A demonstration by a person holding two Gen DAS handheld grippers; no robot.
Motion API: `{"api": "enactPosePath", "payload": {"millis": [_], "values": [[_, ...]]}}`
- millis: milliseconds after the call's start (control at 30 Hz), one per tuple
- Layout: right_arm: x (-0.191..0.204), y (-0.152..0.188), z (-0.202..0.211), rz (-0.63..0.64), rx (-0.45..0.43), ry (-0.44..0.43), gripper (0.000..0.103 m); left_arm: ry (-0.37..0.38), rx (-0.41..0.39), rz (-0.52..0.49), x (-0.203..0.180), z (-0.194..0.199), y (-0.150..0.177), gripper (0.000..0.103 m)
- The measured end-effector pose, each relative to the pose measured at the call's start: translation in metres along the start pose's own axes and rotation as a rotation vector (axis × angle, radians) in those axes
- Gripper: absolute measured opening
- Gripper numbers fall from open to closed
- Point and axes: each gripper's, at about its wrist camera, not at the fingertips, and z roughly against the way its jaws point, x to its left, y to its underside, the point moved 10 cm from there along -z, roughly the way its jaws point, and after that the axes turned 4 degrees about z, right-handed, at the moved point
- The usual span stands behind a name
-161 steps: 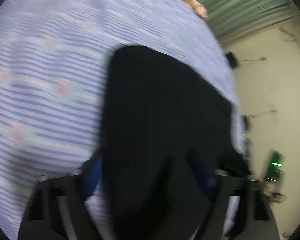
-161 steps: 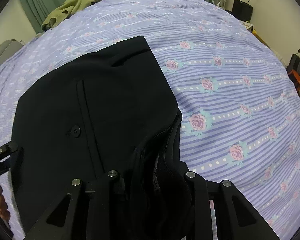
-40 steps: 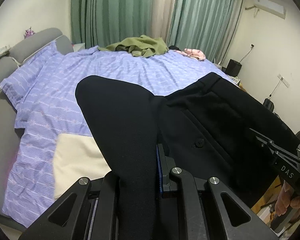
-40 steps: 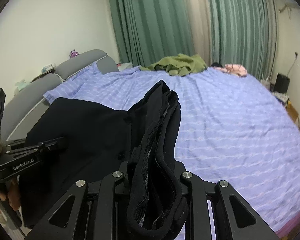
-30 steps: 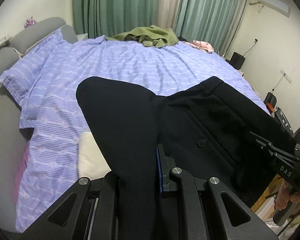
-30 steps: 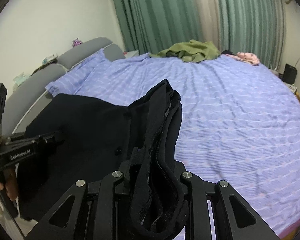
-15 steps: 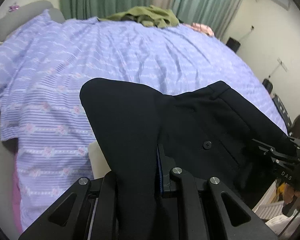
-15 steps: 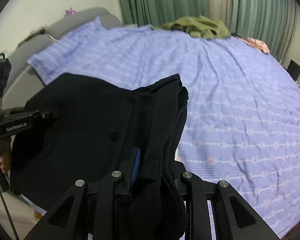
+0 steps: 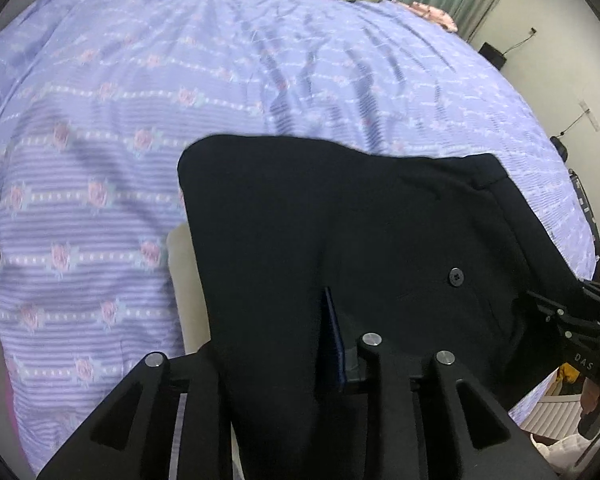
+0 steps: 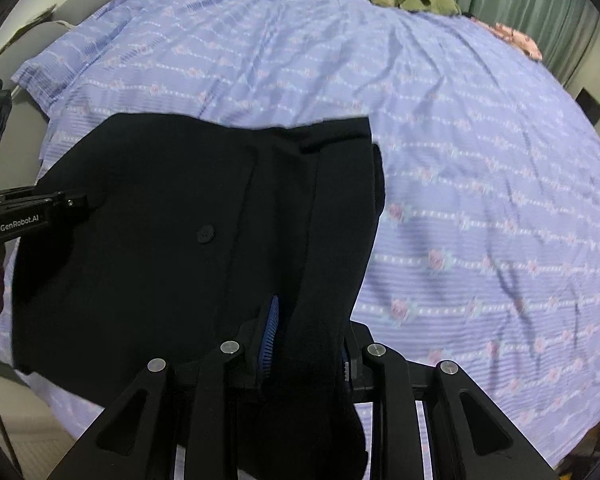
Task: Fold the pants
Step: 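Lower the trousers onto the cream garment and open both grippers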
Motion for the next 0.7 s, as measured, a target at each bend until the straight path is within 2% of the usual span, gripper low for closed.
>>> {"api": "enactPosePath", "payload": {"millis": [100,167,233,267,333,367,467,500,567,633,700], "values": [[-0.002,0.014,-0.006,-0.026,0.053,-0.030,0.028,-0.038,0.021,0.019,0.007,0.000,0.007,0.038],[-0.008,0.023,-0.006,-0.048,0.085,-0.022,0.038,-0.072,0.031,0.049,0.015,0.003,0.012,0.045],[-0.016,0.028,-0.003,-0.046,0.091,0.021,0.047,-0.197,-0.006,0.058,0.031,0.015,0.016,0.049],[-0.020,0.030,0.000,-0.035,0.086,0.045,0.047,-0.265,-0.031,0.057,0.037,0.024,0.016,0.052],[-0.028,0.034,0.010,-0.013,0.072,0.091,0.048,-0.320,-0.061,0.054,0.040,0.042,0.021,0.056],[-0.034,0.037,0.017,-0.002,0.064,0.116,0.048,-0.337,-0.072,0.045,0.034,0.054,0.026,0.057],[-0.043,0.040,0.044,0.022,0.012,0.121,0.050,-0.371,-0.108,0.019,0.011,0.081,0.036,0.069],[-0.046,0.039,0.053,0.027,-0.007,0.116,0.055,-0.373,-0.128,0.019,-0.003,0.094,0.039,0.071],[-0.055,0.042,0.083,0.039,-0.070,0.105,0.073,-0.378,-0.161,0.027,-0.024,0.114,0.043,0.078],[-0.068,0.044,0.112,0.051,-0.129,0.109,0.080,-0.390,-0.204,0.029,-0.054,0.140,0.046,0.085],[-0.087,0.048,0.142,0.056,-0.172,0.120,0.081,-0.385,-0.265,0.015,-0.089,0.169,0.050,0.090]]}}
